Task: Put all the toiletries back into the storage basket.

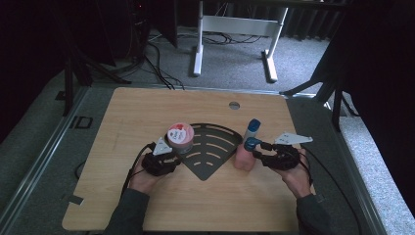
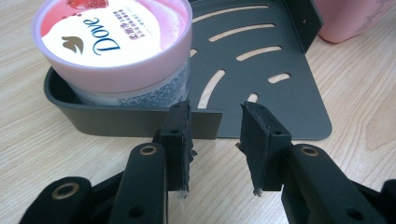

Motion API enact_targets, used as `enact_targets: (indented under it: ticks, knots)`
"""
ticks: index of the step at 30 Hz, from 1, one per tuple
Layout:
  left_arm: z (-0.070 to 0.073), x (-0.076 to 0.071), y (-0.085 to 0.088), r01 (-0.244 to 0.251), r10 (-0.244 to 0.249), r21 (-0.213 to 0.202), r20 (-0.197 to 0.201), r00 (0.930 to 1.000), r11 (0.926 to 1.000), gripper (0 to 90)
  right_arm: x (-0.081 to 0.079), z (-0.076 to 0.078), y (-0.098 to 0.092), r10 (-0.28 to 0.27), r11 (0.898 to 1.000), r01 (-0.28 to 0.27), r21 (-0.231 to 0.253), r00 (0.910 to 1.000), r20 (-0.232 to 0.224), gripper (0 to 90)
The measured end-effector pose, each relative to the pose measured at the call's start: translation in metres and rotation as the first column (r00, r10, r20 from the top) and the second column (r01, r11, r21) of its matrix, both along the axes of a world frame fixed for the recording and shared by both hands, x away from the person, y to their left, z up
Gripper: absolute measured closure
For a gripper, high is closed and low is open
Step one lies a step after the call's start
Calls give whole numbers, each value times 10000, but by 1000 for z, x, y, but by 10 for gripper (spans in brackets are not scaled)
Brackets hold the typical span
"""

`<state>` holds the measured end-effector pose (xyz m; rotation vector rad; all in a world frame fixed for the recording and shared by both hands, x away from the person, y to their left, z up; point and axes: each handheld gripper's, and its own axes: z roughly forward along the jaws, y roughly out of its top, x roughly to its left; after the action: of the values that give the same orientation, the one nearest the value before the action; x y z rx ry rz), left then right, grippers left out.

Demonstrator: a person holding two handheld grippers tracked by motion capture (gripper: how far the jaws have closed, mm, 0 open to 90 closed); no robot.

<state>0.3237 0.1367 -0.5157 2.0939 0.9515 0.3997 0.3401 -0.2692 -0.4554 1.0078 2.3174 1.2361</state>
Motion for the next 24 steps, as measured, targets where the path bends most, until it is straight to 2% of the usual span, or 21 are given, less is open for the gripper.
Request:
enact_targets:
  ticks: [9,12,24]
  knots:
    - [-1,0,-5,194,-194,19,-37,9998,9998,634,9,5,5,512,9986,-507,-116,9977,450,442]
    - [-1,0,-7,272,-272,24,-42,9996,9996,634,12,6,6,562,9983,-553,-186,9971,514,488]
    - [2,1,-18,637,-637,25,-16,9980,9980,629,7,5,6,711,9974,-700,-193,9956,615,559]
